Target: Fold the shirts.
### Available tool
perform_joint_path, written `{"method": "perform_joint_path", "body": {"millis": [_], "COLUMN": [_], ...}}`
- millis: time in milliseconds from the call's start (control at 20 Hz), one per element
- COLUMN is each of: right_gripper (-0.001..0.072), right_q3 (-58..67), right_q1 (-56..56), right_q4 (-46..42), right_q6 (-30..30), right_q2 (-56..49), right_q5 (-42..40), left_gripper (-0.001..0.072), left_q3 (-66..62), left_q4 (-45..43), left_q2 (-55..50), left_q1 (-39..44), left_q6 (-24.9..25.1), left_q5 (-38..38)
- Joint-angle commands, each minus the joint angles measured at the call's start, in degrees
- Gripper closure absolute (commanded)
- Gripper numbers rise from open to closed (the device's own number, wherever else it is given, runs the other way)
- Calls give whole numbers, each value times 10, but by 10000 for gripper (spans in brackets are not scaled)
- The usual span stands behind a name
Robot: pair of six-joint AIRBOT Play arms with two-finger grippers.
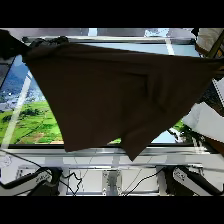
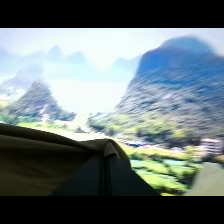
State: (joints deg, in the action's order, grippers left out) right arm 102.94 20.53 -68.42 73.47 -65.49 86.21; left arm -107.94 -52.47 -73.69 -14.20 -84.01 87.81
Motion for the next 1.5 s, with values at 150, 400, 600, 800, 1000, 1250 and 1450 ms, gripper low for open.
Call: {"method": "perform_joint_path", "body": {"millis": [150,400,600,800,1000,1250,1450], "right_gripper": [693,567,394,411,518,517,517], "right_q3": [1,1,2,2,2,-9,-94], "right_q1": [-65,-133,-143,-133,-108,-87,-44], "right_q4": [97,83,85,-4,45,11,6], "right_q6": [-26,-39,-39,-52,-88,-87,-75], "right_q2": [-256,-339,-334,-324,-284,-158,-45], "right_q5": [-58,-207,-222,-105,-58,42,76], "left_gripper": [695,503,224,225,225,244,389], "left_q3": [43,43,42,42,42,42,42], "left_q4": [0,0,2,7,102,304,312], "left_q2": [-187,-241,-241,-241,-241,-241,-241], "left_q1": [0,0,0,0,0,1,8], "left_q6": [78,89,94,129,168,209,227], "left_q5": [-33,-124,-121,-57,9,11,42]}}
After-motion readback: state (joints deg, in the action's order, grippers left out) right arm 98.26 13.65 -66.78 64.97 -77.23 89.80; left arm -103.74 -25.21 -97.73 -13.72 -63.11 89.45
